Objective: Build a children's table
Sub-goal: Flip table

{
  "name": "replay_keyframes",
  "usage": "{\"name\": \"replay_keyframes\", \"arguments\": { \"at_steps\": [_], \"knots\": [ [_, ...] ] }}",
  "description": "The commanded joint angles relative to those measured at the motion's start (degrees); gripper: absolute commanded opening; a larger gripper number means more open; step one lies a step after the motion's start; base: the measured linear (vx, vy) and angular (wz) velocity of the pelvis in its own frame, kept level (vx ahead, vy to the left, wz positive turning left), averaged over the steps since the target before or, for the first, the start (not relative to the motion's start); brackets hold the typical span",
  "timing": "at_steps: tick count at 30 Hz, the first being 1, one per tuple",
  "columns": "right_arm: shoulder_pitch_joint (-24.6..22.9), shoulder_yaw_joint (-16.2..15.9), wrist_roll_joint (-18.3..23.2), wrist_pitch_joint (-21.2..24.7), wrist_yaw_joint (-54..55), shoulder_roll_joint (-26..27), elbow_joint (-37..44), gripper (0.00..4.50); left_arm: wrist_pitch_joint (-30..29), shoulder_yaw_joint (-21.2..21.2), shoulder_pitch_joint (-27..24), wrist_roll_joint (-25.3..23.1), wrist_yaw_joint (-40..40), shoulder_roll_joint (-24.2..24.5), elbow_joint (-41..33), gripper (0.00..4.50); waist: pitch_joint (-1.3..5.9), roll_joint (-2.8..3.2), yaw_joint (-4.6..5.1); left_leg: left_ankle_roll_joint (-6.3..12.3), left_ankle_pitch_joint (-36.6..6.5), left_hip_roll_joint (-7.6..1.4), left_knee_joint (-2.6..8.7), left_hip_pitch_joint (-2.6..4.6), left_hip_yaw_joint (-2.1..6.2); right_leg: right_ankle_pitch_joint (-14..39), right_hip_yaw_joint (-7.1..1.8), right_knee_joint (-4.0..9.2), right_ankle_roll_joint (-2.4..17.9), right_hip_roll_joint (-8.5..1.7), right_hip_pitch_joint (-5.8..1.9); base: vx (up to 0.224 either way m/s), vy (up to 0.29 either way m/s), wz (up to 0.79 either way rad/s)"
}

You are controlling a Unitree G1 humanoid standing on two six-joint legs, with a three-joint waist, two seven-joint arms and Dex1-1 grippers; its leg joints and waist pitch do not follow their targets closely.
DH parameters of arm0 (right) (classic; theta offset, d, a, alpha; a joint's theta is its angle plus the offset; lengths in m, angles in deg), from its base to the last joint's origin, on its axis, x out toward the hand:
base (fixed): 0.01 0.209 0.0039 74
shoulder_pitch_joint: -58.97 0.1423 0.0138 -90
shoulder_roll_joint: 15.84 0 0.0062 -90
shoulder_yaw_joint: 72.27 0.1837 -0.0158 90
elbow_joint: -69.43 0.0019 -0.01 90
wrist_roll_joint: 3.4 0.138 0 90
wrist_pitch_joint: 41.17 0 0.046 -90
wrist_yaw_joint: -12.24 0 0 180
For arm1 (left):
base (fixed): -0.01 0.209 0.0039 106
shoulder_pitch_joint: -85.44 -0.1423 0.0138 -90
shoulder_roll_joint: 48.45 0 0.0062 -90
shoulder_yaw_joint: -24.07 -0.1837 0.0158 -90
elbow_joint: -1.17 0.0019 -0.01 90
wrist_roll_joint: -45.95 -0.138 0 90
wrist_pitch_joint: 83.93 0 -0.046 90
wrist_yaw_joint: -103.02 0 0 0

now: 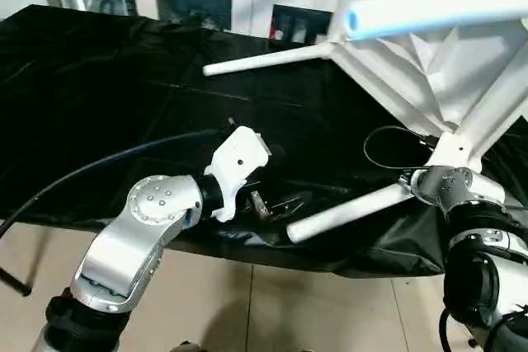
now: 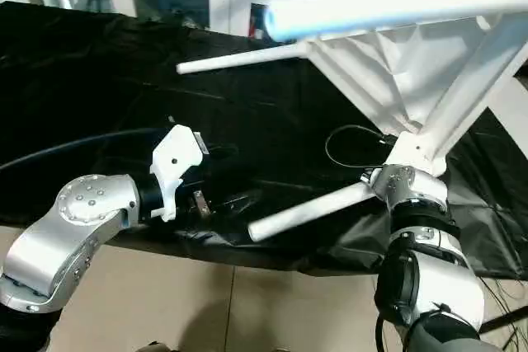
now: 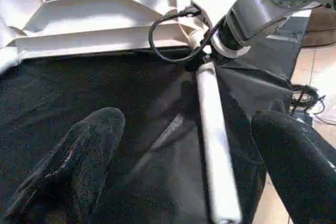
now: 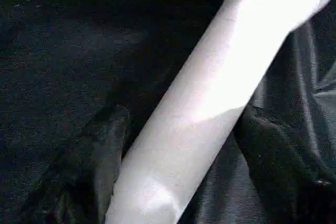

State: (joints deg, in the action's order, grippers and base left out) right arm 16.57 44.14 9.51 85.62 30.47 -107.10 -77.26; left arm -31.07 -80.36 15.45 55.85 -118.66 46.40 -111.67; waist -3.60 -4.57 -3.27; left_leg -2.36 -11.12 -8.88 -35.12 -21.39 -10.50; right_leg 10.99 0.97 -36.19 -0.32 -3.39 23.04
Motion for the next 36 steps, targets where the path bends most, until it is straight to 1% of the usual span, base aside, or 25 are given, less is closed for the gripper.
{"name": "replay_keyframes", "arguments": {
  "at_steps": [1,2,6,7,8,9,10,11,13,14,15,16,21,23,26,29,34,35,36],
  "knots": [
    [-0.5,-0.4,0.2,1.0,-0.6,-0.3,-2.7,3.10,-0.3,-0.5,0.6,0.5,0.2,0.1,-1.1,4.50,3.51,0.06,-0.05,-3.02,-9.7,-3.02,4.11,0.66,0.94,9.1,-1.74,3.95,9.6,-3.75,-2.18,0.000,0.000,0.00],
    [-0.4,-0.2,0.4,0.7,-0.6,-0.4,-3.4,3.06,-0.4,-0.6,0.6,0.5,0.3,0.1,-1.2,4.50,3.48,-0.01,-0.02,-2.92,-9.8,-3.05,4.12,0.67,0.94,9.4,-1.74,3.98,9.6,-3.77,-2.12,0.000,0.000,0.00],
    [-0.3,0.8,0.8,0.2,-0.1,-0.4,-4.5,2.88,-0.5,-0.3,1.0,0.7,0.6,0.2,-1.5,4.50,3.45,0.06,0.04,-3.08,-10.8,-3.07,4.16,0.74,0.98,10.4,-1.69,4.08,9.5,-3.73,-1.96,0.000,0.000,0.00],
    [-0.3,1.0,0.9,0.0,0.2,-0.4,-4.6,2.79,-0.5,-0.2,1.1,0.7,0.6,0.3,-1.6,4.50,3.38,0.14,0.06,-3.26,-11.4,-3.09,4.23,0.76,1.04,11.1,-1.69,4.17,9.4,-3.75,-1.90,0.000,0.000,0.00],
    [-0.3,1.1,1.0,-0.3,0.4,-0.4,-4.7,2.74,-0.5,-0.1,1.3,0.8,0.7,0.4,-1.7,4.50,3.40,0.06,0.10,-3.43,-12.0,-3.06,4.22,0.80,1.03,11.7,-1.67,4.24,9.2,-3.72,-1.83,0.000,0.000,0.00],
    [-0.3,1.1,1.0,-0.5,0.5,-0.4,-4.8,2.70,-0.7,0.1,1.7,1.0,0.7,0.3,-1.9,4.50,3.39,0.11,0.09,-3.55,-12.3,-3.09,4.27,0.86,1.07,12.0,-1.64,4.27,9.1,-3.72,-1.77,0.000,0.000,0.00],
    [-0.2,1.1,1.1,-0.8,0.5,-0.4,-5.0,2.60,-0.8,0.3,1.9,1.1,0.8,0.2,-2.0,4.50,3.44,0.03,0.16,-3.68,-12.4,-3.09,4.27,0.80,1.10,11.9,-1.65,4.23,9.1,-3.73,-1.84,0.000,0.000,0.00],
    [-0.2,1.2,1.1,-1.1,0.7,-0.4,-5.0,2.60,-0.9,0.5,2.2,1.3,0.8,0.1,-2.1,4.50,3.39,0.16,0.18,-3.80,-12.6,-3.13,4.32,0.75,1.15,11.8,-1.66,4.22,9.1,-3.79,-1.83,0.000,0.000,0.00],
    [-0.2,1.3,1.3,-1.6,1.0,-0.3,-5.2,2.56,-0.9,0.5,2.5,1.4,0.9,0.0,-2.1,4.50,3.38,0.08,0.22,-3.87,-13.2,-3.09,4.28,0.83,1.09,12.5,-1.65,4.35,9.0,-3.79,-1.72,0.000,0.000,0.00],
    [-0.2,1.4,1.4,-2.3,1.3,-0.2,-5.3,2.56,-0.8,0.5,2.6,1.5,1.1,0.0,-2.0,4.50,3.38,0.17,0.25,-3.89,-13.4,-3.07,4.30,0.83,1.12,12.7,-1.66,4.36,9.0,-3.77,-1.69,0.000,0.000,0.00],
    [-0.2,1.4,1.5,-2.5,1.5,-0.1,-5.2,2.41,-0.7,0.4,2.6,1.5,1.1,0.0,-1.9,4.50,3.37,0.16,0.30,-3.90,-13.5,-3.07,4.32,0.80,1.13,12.8,-1.65,4.37,8.9,-3.75,-1.69,0.000,0.000,0.00],
    [-0.1,1.9,1.7,-3.1,2.0,0.0,-5.2,2.37,-0.5,0.4,2.6,1.5,1.3,0.0,-1.8,4.50,3.35,0.05,0.32,-3.83,-13.6,-3.06,4.31,0.77,1.10,13.0,-1.67,4.42,8.8,-3.76,-1.65,0.000,0.000,0.00],
    [0.0,2.4,1.8,-4.2,2.9,0.1,-5.1,2.18,-0.5,0.8,2.9,1.7,1.9,-0.2,-1.8,4.50,3.44,0.10,0.41,-3.76,-12.8,-3.09,4.32,0.69,1.13,11.8,-1.64,4.28,8.9,-3.72,-1.74,0.000,0.000,0.00],
    [0.0,2.6,1.9,-4.8,3.1,0.0,-5.1,2.09,-0.5,0.9,3.2,1.7,2.1,-0.2,-1.7,4.50,3.50,0.07,0.53,-3.54,-12.1,-3.05,4.29,0.53,1.11,10.5,-1.63,4.16,9.2,-3.69,-1.89,0.000,0.000,0.00],
    [0.2,2.8,2.2,-6.7,3.6,-0.1,-4.8,1.99,-0.5,1.1,3.5,2.0,2.4,-0.2,-1.6,4.50,3.50,-0.03,0.70,-3.26,-12.2,-3.02,4.23,0.47,1.07,11.0,-1.63,4.23,9.3,-3.74,-1.92,0.000,0.000,0.00],
    [0.5,3.0,2.2,-7.5,3.8,-0.1,-4.6,1.89,-0.5,1.2,3.6,2.2,2.7,-0.2,-1.7,4.50,3.49,0.00,0.82,-3.14,-12.2,-3.07,4.24,0.45,1.09,11.1,-1.62,4.22,9.3,-3.70,-1.87,0.000,0.000,0.00],
    [0.9,3.0,2.3,-8.0,4.0,-0.2,-4.5,1.80,-0.5,1.4,4.0,2.4,3.3,-0.5,-1.8,4.50,3.57,0.02,0.92,-2.64,-10.7,-3.06,4.13,0.32,0.97,9.1,-1.64,4.06,9.7,-3.64,-1.89,0.000,0.000,0.00],
    [0.9,3.0,2.4,-8.1,4.1,-0.3,-4.5,1.80,-0.6,1.5,4.1,2.6,3.5,-0.7,-1.7,4.50,3.72,0.01,0.88,-2.44,-9.7,-3.06,4.02,0.31,0.92,7.5,-1.64,3.91,9.9,-3.59,-1.95,0.000,0.000,0.00],
    [0.9,2.9,2.4,-8.2,4.1,-0.3,-4.5,1.80,-0.6,1.6,4.2,2.6,3.5,-0.7,-1.7,4.50,3.70,-0.01,0.87,-2.25,-9.1,-3.05,4.01,0.24,0.91,6.7,-1.65,3.85,10.0,-3.58,-1.99,0.000,0.000,0.00]
  ]
}}
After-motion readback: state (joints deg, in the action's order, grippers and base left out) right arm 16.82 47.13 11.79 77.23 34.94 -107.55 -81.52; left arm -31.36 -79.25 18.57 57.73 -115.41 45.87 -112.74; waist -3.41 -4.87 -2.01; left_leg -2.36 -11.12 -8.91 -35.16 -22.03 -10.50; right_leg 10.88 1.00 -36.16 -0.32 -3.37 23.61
